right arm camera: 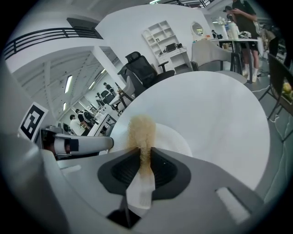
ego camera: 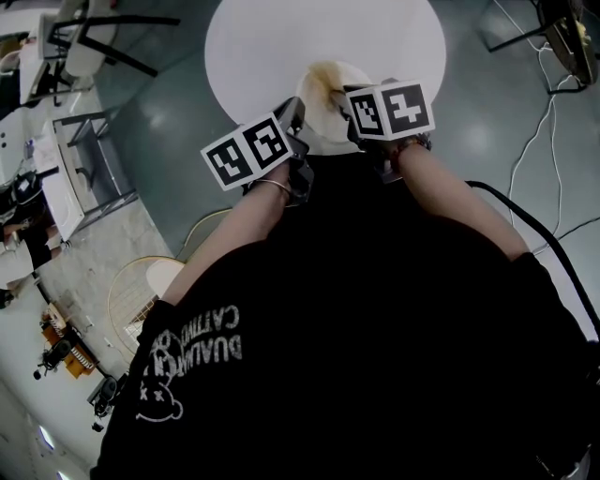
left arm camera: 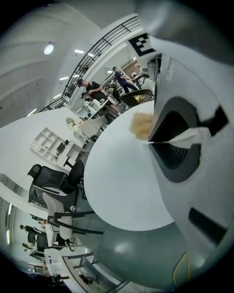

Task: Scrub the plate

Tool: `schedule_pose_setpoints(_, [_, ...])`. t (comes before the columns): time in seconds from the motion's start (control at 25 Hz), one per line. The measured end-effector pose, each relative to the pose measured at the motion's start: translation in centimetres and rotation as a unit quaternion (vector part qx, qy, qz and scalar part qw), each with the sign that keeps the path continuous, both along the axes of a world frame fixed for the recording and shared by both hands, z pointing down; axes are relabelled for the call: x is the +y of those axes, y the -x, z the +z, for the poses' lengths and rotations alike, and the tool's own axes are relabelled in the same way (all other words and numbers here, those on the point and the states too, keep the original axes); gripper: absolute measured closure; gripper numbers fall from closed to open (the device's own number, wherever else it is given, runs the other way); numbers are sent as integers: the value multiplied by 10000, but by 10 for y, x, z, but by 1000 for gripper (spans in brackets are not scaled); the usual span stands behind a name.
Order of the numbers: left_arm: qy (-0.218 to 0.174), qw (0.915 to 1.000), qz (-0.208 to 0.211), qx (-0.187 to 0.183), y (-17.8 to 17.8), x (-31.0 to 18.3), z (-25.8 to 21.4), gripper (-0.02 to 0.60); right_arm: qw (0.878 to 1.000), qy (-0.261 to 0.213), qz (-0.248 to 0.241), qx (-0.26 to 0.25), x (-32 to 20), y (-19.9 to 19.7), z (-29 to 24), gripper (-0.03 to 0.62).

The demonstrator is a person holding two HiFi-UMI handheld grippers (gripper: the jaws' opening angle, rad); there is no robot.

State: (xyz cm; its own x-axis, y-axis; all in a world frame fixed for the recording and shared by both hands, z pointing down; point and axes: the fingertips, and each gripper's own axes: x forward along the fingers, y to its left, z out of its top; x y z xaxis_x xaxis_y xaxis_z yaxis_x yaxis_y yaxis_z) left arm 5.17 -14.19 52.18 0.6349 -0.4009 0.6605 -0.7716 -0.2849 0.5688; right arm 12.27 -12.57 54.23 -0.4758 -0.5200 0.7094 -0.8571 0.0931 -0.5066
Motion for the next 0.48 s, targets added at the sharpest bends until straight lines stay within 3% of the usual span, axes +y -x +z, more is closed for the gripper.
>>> schedule_pose_setpoints(0.48, [-79, 9999, -106, -58, 1, 2, 5, 569, 9982, 216, 484, 286, 13, -34, 17, 516])
